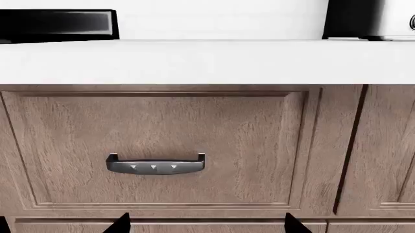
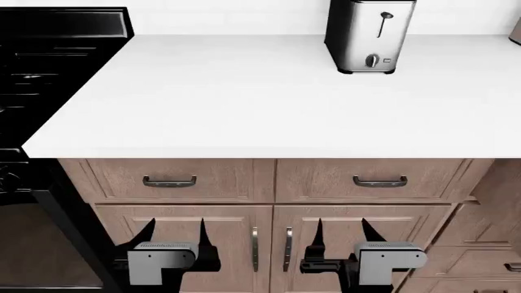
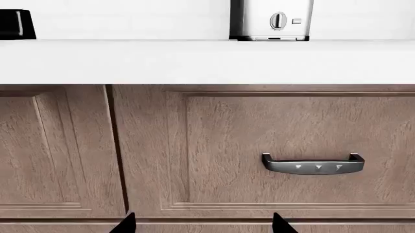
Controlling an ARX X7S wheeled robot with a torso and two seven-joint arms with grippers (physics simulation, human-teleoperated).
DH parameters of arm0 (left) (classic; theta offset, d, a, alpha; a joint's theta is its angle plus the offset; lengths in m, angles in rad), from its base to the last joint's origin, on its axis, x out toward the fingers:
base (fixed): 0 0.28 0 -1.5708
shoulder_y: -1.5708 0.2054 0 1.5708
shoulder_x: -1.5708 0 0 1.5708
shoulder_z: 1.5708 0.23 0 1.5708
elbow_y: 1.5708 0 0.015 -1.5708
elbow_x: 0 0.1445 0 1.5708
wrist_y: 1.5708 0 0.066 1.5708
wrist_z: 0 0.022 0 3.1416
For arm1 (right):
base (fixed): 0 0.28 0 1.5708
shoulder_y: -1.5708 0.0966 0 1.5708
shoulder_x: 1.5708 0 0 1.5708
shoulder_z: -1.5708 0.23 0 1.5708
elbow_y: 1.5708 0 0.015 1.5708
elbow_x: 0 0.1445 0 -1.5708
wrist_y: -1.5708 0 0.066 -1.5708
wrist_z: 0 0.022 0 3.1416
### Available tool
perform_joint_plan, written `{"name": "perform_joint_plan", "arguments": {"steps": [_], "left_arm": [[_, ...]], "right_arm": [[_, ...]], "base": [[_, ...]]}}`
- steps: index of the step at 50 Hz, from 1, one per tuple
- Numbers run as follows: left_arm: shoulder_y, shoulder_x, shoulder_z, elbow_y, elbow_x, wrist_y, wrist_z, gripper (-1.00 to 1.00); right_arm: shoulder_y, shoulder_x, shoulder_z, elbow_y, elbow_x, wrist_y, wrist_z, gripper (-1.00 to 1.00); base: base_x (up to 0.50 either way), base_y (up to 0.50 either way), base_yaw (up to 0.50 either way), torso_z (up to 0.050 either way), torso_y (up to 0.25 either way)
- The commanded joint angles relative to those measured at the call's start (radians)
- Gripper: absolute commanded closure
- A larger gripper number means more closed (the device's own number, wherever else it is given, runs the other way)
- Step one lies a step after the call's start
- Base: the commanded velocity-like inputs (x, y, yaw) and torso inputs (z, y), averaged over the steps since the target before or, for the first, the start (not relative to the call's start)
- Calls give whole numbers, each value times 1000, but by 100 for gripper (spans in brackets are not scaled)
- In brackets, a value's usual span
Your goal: Pick and place the shaker into the drawer. Then close the cabinet.
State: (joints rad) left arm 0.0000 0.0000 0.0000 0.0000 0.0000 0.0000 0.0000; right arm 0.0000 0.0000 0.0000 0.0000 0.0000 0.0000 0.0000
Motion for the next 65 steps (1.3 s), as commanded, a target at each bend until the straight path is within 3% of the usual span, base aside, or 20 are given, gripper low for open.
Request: {"name": "perform_joint_plan", "arguments": {"steps": [1, 12, 22, 32, 41, 65], "left_arm": [[2, -18, 16, 22, -16, 2, -17, -100], [-11, -64, 2, 351, -88, -154, -52, -100], [-153, -94, -13, 617, -147, -370, -94, -100], [-330, -115, 26, 797, -191, -600, -125, -100], [-424, -105, 51, 863, -242, -744, -153, -100], [-390, -131, 76, 795, -239, -668, -177, -100]], "right_arm": [[-9, 15, -29, -37, 0, 3, 24, -100], [12, 64, -82, -358, -40, 203, 62, -100], [115, 108, -101, -572, -71, 405, 52, -100], [270, 129, -144, -653, -85, 568, 19, -100], [347, 128, -177, -677, -79, 620, 8, -100], [335, 142, -179, -630, -59, 565, 45, -100]], "base": [[0, 0, 0, 0, 0], [0, 0, 0, 0, 0], [0, 0, 0, 0, 0], [0, 0, 0, 0, 0], [0, 0, 0, 6, 0], [0, 0, 0, 50, -7]]}}
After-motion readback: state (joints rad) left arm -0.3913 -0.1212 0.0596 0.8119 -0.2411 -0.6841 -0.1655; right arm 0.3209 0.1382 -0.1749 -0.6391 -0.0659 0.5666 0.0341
